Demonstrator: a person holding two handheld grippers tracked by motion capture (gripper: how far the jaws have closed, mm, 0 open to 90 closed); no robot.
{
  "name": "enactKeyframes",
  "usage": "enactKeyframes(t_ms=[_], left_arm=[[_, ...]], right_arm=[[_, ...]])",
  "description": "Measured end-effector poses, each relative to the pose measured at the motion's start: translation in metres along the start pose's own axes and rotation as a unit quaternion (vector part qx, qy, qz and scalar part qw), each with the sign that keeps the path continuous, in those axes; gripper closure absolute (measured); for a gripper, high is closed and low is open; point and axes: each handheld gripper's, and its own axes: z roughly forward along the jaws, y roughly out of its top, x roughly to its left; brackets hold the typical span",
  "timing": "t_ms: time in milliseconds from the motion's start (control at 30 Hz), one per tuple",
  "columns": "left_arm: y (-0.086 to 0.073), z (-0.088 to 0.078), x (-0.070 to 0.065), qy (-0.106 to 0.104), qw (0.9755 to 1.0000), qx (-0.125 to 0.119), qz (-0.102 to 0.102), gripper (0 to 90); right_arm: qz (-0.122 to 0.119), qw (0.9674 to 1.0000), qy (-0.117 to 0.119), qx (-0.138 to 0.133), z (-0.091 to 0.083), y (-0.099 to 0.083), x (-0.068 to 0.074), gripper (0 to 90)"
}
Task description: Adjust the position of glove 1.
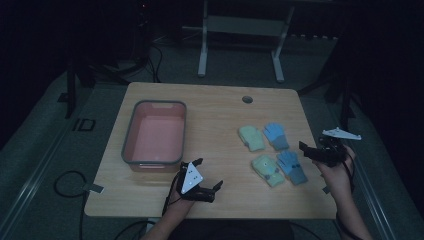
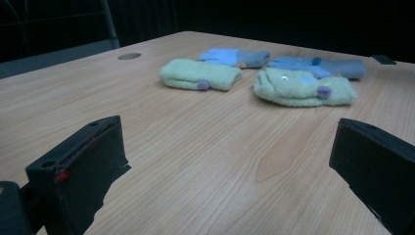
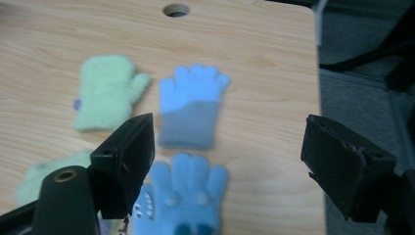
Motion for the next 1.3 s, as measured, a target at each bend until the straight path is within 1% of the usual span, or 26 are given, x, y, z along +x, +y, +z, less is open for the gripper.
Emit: enactKeyframes(t_ms=[67,167,200,300,367,400,467,500,600,633,700,733,767,867,933,1000,1033,1067,1133,1200,1233,1300], left_arm=[[0.0,0.0,0.0,-0.001,1.0,0.001,0.0,0.0],[0.0,0.0,0.0,-0.004,1.0,-0.001,0.0,0.0],[0.0,0.0,0.0,-0.004,1.0,-0.001,0.0,0.0],[0.0,0.0,0.0,-0.006,1.0,-0.001,0.0,0.0],[0.0,0.0,0.0,-0.006,1.0,0.0,0.001,0.0],[0.0,0.0,0.0,-0.007,1.0,0.0,0.001,0.0],[0.0,0.0,0.0,-0.007,1.0,0.001,0.002,0.0],[0.0,0.0,0.0,-0.008,1.0,0.001,0.002,0.0],[0.0,0.0,0.0,-0.009,1.0,0.002,0.002,0.0],[0.0,0.0,0.0,-0.01,0.9999,0.002,0.002,0.0],[0.0,0.001,0.0,-0.011,0.9999,0.003,0.005,0.0],[0.0,0.001,0.0,-0.011,0.9999,0.003,0.005,0.1],[0.0,0.001,0.0,-0.011,0.9999,0.002,0.006,0.0],[0.0,0.001,-0.001,-0.012,0.9999,0.002,0.009,0.0],[0.0,0.0,0.0,-0.017,0.9998,0.001,0.005,0.0],[0.0,0.0,0.0,-0.016,0.9999,0.001,0.004,0.0],[0.0,0.001,0.0,-0.016,0.9999,0.002,0.005,0.0],[0.0,0.001,-0.001,-0.016,0.9999,0.002,0.005,0.0],[0.0,0.001,-0.001,-0.015,0.9999,0.003,0.007,0.0],[0.0,0.001,-0.001,-0.015,0.9999,0.002,0.007,0.0],[0.0,0.001,-0.001,-0.016,0.9999,0.002,0.006,0.0],[0.0,0.001,-0.001,-0.015,0.9999,0.002,0.006,0.0]], right_arm=[[-0.005,1.0,0.004,0.0,0.003,0.004,0.003,19.9],[-0.021,0.9997,0.014,0.004,0.008,0.011,0.008,19.3],[-0.021,0.9997,0.014,0.004,0.008,0.011,0.008,19.3],[-0.028,0.999,0.033,0.012,0.016,0.017,0.016,19.2],[-0.035,0.9984,0.041,0.016,0.02,0.02,0.02,20.8],[-0.035,0.9984,0.041,0.016,0.02,0.02,0.02,20.8],[-0.045,0.9977,0.047,0.016,0.024,0.023,0.024,21.2],[-0.049,0.997,0.057,0.016,0.029,0.026,0.028,21.9],[-0.053,0.9967,0.06,0.015,0.034,0.029,0.032,22.5],[-0.057,0.9961,0.066,0.017,0.038,0.032,0.035,22.5],[-0.064,0.9954,0.069,0.022,0.044,0.035,0.04,22.6],[-0.064,0.9954,0.069,0.022,0.044,0.035,0.04,22.6],[-0.068,0.9943,0.077,0.028,0.05,0.037,0.043,22.8],[-0.07,0.9934,0.084,0.034,0.059,0.039,0.048,23.7],[-0.073,0.9926,0.09,0.035,0.065,0.041,0.052,25.5],[-0.074,0.9919,0.096,0.037,0.071,0.043,0.054,27.3],[-0.074,0.9919,0.096,0.037,0.071,0.043,0.054,27.3],[-0.079,0.9905,0.104,0.043,0.079,0.045,0.057,27.6],[-0.089,0.9888,0.11,0.048,0.086,0.047,0.059,30.3],[-0.09,0.9882,0.112,0.054,0.093,0.048,0.061,32.5],[-0.09,0.9871,0.119,0.058,0.098,0.049,0.063,32.5],[-0.093,0.9861,0.122,0.064,0.106,0.051,0.064,36.8]])
